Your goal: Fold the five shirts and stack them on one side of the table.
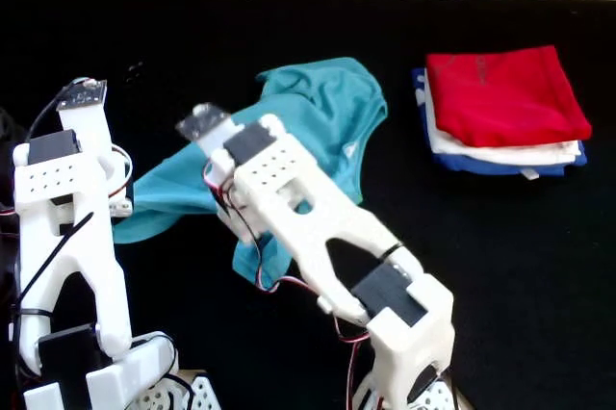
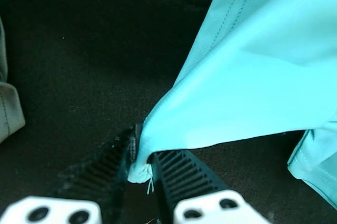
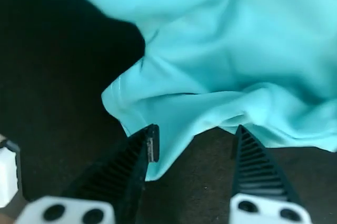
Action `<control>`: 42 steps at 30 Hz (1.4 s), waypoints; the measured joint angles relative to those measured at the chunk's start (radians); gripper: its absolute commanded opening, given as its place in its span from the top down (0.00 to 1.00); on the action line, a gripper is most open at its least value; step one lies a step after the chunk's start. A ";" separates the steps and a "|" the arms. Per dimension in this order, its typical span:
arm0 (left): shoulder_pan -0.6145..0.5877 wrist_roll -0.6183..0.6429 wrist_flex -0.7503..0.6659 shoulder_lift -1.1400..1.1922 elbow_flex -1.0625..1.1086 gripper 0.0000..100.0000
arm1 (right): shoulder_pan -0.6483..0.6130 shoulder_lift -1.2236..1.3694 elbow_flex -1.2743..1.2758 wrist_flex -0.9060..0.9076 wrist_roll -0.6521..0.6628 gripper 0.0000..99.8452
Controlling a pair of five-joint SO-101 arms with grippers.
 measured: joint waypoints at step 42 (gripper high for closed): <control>0.000 0.002 0.000 0.000 0.000 0.99 | 0.078 -0.173 0.555 -0.235 0.041 1.00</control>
